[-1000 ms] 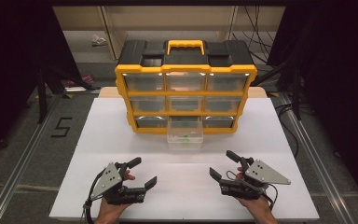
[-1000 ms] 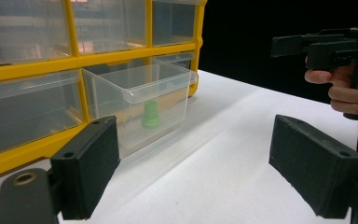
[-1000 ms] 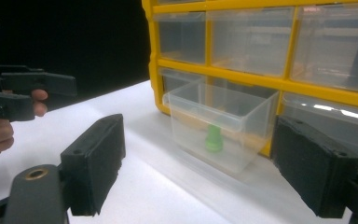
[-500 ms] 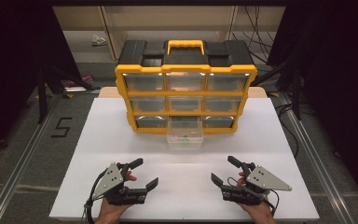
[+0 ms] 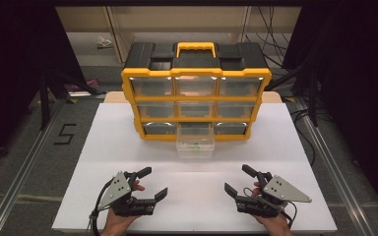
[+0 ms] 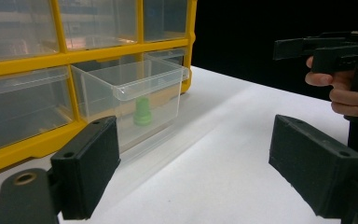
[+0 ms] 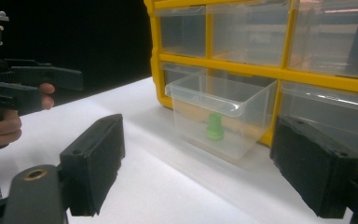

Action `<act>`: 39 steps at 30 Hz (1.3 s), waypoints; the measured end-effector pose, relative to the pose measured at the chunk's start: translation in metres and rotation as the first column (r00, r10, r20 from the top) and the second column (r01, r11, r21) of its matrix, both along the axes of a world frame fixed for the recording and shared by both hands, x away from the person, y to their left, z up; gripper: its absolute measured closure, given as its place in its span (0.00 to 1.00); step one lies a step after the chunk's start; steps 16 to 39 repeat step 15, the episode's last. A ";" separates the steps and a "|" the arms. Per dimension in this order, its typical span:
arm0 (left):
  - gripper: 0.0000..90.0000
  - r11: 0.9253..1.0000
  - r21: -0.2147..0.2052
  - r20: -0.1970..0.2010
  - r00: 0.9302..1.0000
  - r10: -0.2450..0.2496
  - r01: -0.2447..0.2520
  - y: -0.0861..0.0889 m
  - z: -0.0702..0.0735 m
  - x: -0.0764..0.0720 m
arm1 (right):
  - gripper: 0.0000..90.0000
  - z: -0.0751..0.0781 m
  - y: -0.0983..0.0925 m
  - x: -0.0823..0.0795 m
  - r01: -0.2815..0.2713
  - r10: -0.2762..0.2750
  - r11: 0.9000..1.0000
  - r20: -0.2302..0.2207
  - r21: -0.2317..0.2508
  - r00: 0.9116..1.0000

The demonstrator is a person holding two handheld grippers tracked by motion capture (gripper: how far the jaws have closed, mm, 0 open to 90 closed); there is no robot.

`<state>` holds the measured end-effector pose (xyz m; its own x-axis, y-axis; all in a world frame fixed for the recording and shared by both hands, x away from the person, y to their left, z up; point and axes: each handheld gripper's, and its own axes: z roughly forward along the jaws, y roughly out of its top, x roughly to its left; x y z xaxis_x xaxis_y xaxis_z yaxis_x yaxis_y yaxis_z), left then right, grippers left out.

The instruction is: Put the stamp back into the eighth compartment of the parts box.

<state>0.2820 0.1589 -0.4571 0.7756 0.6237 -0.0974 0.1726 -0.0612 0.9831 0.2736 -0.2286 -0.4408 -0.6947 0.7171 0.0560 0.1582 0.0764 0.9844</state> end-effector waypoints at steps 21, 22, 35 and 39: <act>0.17 1.000 0.000 -0.001 1.000 -0.001 0.001 0.000 0.000 0.000 | 0.21 0.001 -0.002 0.001 0.010 -0.010 1.000 0.002 0.006 1.000; 0.17 1.000 0.000 -0.001 1.000 -0.001 0.001 0.000 0.000 0.000 | 0.21 0.001 -0.002 0.001 0.010 -0.010 1.000 0.002 0.006 1.000; 0.17 1.000 0.000 -0.001 1.000 -0.001 0.001 0.000 0.000 0.000 | 0.21 0.001 -0.002 0.001 0.010 -0.010 1.000 0.002 0.006 1.000; 0.17 1.000 0.000 -0.001 1.000 -0.001 0.001 0.000 0.000 0.000 | 0.21 0.001 -0.002 0.001 0.010 -0.010 1.000 0.002 0.006 1.000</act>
